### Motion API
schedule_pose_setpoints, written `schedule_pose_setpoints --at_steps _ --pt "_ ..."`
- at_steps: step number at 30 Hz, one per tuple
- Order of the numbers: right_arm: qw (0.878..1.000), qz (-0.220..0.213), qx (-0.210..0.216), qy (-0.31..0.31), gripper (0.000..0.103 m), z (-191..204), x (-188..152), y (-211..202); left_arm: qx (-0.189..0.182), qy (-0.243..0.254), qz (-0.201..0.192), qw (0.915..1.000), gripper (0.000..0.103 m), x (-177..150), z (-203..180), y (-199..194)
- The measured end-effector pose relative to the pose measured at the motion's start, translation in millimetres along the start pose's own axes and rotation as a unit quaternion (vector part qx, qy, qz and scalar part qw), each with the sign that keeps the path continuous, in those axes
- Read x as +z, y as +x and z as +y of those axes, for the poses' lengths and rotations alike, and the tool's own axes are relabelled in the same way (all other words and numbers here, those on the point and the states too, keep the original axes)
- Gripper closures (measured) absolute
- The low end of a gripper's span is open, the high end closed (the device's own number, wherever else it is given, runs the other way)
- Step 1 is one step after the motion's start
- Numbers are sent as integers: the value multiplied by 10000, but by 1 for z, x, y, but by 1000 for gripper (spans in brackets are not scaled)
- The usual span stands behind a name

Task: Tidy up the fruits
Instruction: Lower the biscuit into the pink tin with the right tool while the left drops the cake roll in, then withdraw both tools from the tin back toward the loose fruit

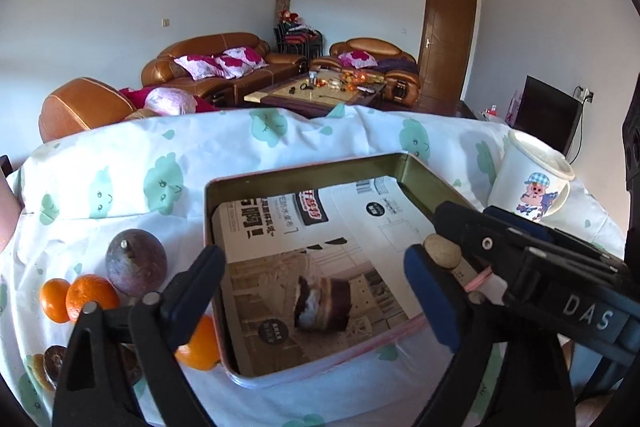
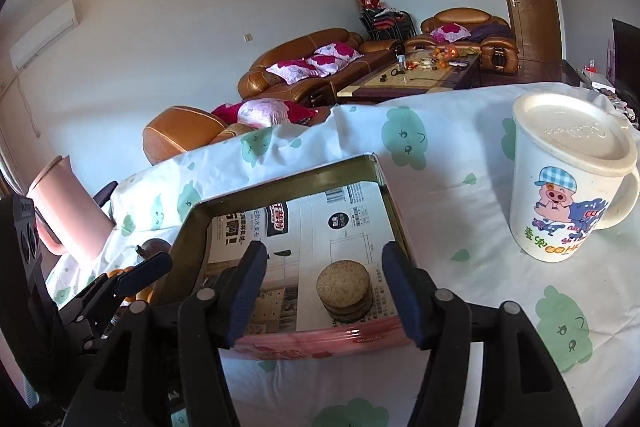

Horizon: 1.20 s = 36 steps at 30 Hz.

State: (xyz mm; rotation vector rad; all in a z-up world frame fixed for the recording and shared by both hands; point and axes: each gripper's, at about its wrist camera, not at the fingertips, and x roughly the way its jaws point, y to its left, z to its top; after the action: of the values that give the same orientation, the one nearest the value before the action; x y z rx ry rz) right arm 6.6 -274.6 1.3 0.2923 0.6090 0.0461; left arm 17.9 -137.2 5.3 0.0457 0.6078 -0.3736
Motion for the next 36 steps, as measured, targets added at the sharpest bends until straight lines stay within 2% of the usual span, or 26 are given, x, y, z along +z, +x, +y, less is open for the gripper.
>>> schedule_pose_setpoints --at_steps 3,6,16,21,26,33,36 --pt "9995 -320 -5 -5 37 2 2 -10 27 198 -292 9994 0 0 -5 -13" --pt "9983 -529 -244 -69 35 4 2 -13 135 242 -472 9985 0 -1 -4 -18" --pt "9930 -1050 -539 -53 34 -3 -1 -22 373 -21 -477 9982 0 -4 13 -20" --pt "9927 -1044 -610 -14 31 -5 -2 -21 527 36 -423 9977 0 -9 18 -26" --pt "9932 -1018 -563 85 31 -6 -2 -20 578 -135 -412 9974 0 -17 30 -39" --pt "9927 -1047 -603 68 31 -6 0 -17 937 36 -555 9940 0 -12 31 -38" --pt "9924 -1083 -589 -3 31 -2 2 -15 863 37 -575 9946 0 -11 29 -40"
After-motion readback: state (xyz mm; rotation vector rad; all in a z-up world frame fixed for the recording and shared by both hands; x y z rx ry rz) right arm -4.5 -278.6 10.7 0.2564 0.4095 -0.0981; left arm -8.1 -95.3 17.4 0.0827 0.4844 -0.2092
